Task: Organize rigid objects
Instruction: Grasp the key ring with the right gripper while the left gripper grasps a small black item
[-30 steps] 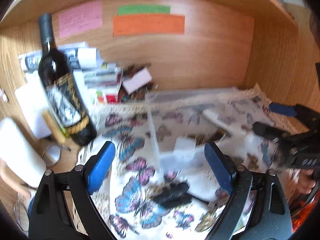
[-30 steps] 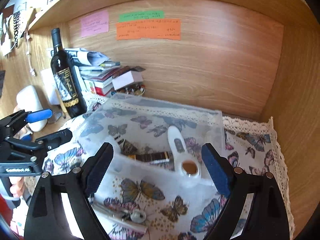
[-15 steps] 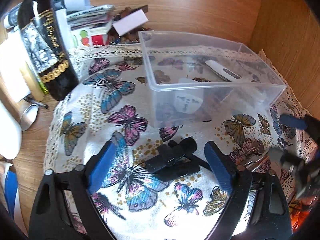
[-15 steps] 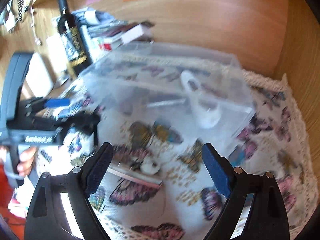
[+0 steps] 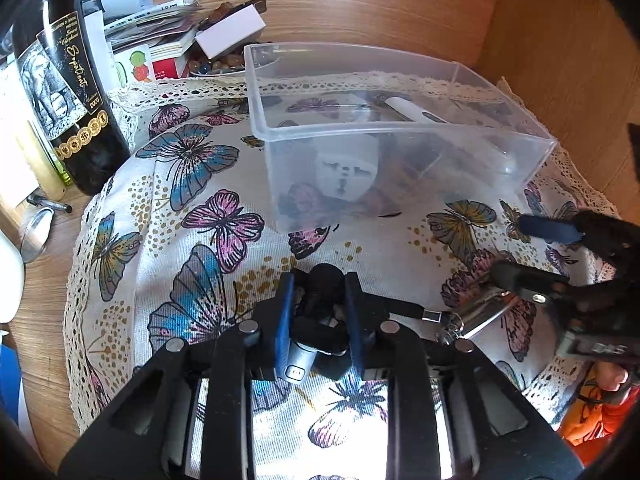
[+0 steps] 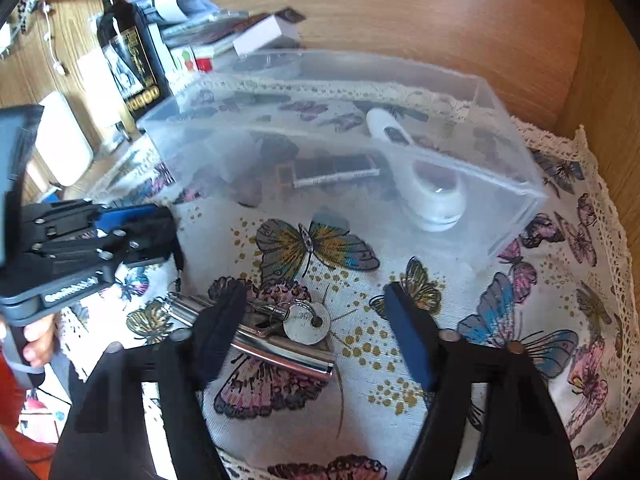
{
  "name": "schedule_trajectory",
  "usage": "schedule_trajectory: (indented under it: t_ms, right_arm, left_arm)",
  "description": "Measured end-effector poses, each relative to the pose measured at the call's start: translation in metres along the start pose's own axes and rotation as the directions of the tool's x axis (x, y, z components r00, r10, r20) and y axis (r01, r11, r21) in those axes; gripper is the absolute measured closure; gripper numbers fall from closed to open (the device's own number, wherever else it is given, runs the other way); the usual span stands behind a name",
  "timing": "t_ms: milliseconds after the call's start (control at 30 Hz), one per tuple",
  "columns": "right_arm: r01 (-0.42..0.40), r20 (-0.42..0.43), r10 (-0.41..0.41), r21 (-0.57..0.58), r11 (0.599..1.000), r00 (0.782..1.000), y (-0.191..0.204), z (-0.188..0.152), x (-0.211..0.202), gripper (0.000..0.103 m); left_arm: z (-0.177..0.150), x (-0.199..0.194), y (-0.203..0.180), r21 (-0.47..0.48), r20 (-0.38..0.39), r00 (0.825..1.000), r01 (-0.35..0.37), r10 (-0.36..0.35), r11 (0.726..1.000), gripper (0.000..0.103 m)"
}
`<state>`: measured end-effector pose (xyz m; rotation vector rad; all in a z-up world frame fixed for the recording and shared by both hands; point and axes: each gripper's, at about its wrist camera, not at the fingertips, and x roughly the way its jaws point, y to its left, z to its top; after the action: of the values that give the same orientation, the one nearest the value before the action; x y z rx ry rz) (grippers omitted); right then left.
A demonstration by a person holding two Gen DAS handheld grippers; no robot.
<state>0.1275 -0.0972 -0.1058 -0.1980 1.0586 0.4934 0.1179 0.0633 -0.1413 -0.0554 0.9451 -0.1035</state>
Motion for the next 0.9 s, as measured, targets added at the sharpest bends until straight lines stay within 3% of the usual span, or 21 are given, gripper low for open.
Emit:
schedule_trajectory:
  t_ms: [67,267,600,733,900]
  right_arm:
    - [-0.015,-0.024,0.015,0.000,1.000,1.000,0.001,-0.001,0.004,0.052]
    - [-0.035,-0.042,0.033,-0.051,0.998,0.999,0.008,-0.008,0.000,0.069]
    - [-0.046,-0.059,0.044,-0.040,0.998,0.997,0.006,-0.012,-0.002,0.070]
    - [-0.037,-0.044,0.036,-0.028,0.999,0.998,0.005,-0.006,0.001,0.078]
    - [-0.004,-0.026,0.003,-0.029,1.000,1.000,0.003,-0.004,0.002,0.078]
  left_arm:
    - [-0.002,-0.002,0.003,-0.009,0.006,1.000,0.002,-0.002,1.000,0.079]
    - [-0.004,-0.009,0.005,-0.016,0.032,0.999,0.005,-0.004,1.000,0.079]
    - [-0.005,-0.017,0.003,-0.015,0.065,0.998,0.015,-0.014,1.000,0.079]
    - [-0.006,-0.021,0.002,-0.018,0.073,0.997,0.019,-0.018,1.000,0.079]
    - [-0.003,-0.026,0.002,-0.016,0.088,0.996,0.020,-0.018,1.000,0.079]
